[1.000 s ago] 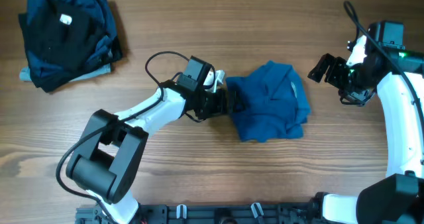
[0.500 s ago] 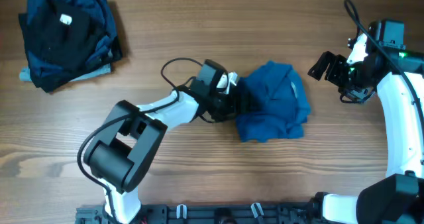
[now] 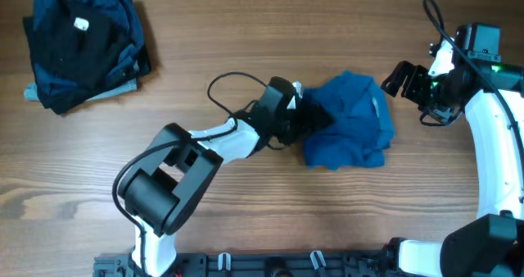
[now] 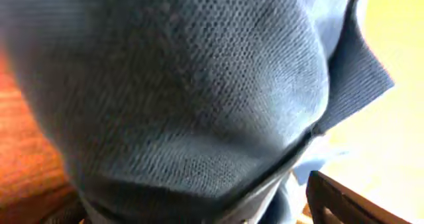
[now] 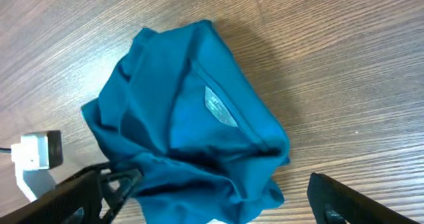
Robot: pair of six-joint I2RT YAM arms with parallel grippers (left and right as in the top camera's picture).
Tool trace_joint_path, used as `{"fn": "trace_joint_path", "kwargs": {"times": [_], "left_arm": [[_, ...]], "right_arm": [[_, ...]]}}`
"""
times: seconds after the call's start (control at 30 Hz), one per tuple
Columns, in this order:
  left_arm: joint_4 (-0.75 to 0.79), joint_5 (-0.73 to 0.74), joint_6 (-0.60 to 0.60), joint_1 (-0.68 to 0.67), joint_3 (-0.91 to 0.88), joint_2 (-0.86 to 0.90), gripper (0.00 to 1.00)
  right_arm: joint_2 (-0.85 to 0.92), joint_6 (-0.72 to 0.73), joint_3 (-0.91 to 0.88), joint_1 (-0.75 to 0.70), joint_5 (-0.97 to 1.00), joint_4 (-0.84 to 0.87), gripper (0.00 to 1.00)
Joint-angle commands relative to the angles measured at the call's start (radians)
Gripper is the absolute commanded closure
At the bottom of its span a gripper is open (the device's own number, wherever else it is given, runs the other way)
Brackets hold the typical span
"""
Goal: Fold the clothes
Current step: 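Release the right gripper and lift the bundle with the left gripper, then carry the teal bundle with the left gripper onto the upper-left clothes stack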
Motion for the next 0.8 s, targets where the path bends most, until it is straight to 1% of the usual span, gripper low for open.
{"fn": "trace_joint_path", "kwargs": {"times": [0.0,0.07,0.1,0.17,0.2,0.27,0.3,0.33,0.37,0.4,0.47,0.5,0.53,0.6,0.67,0.7,0.77], "left_arm": [[0.005,-0.213,-0.032,-0.022,-0.025,0.053,0.07],[0.026,-0.225,-0.032,-0.032,-0.025,0.053,0.11],[0.026,-0.230,-0.032,-0.034,-0.025,0.053,0.20],[0.027,-0.230,-0.031,-0.034,-0.025,0.053,0.45],[0.029,-0.234,-0.030,-0.034,-0.025,0.053,0.53],[0.030,-0.234,-0.027,-0.034,-0.025,0.053,0.62],[0.039,-0.229,0.016,-0.034,-0.025,0.053,0.70],[0.056,-0.218,0.064,-0.034,-0.025,0.053,0.74],[0.085,-0.207,0.102,-0.032,-0.019,0.047,0.83],[0.085,-0.207,0.126,-0.031,-0.010,0.039,0.88],[0.085,-0.208,0.174,-0.026,0.002,0.021,0.89],[0.082,-0.219,0.240,-0.014,0.010,0.003,0.90],[0.081,-0.238,0.273,-0.003,0.011,-0.011,0.92],[0.084,-0.272,0.394,0.053,0.011,-0.052,0.92],[0.091,-0.298,0.526,0.114,0.011,-0.071,0.89],[0.118,-0.298,0.631,0.159,0.011,-0.074,0.86],[0.169,-0.320,0.739,0.209,0.011,-0.074,0.85]], "right_arm": [[-0.014,-0.023,-0.009,-0.003,-0.013,0.005,0.00],[-0.013,-0.023,-0.009,-0.003,-0.014,0.005,0.00],[-0.013,-0.023,-0.009,-0.003,-0.014,0.005,0.00],[-0.013,-0.023,-0.009,-0.003,-0.014,0.005,0.00],[-0.013,-0.021,-0.009,-0.003,-0.014,0.004,0.00],[-0.013,-0.020,-0.009,-0.003,-0.014,0.004,0.00],[-0.013,-0.019,-0.009,-0.003,-0.014,0.004,0.00],[-0.013,-0.020,-0.009,-0.003,-0.013,0.002,0.00],[-0.013,-0.020,-0.009,-0.003,-0.013,0.000,0.00],[-0.013,-0.020,-0.009,-0.003,-0.013,-0.001,0.00],[-0.013,-0.020,-0.009,-0.003,-0.013,-0.002,0.00],[-0.013,-0.020,-0.009,-0.003,-0.013,-0.004,0.00],[-0.013,-0.021,-0.009,-0.003,-0.013,-0.005,0.00],[-0.013,-0.020,-0.009,-0.003,-0.013,-0.010,0.00],[-0.013,-0.020,-0.009,-0.003,-0.013,-0.014,0.00],[-0.013,-0.019,-0.009,-0.003,-0.014,-0.015,0.00],[-0.013,-0.019,-0.009,-0.003,-0.014,-0.015,0.00]]}}
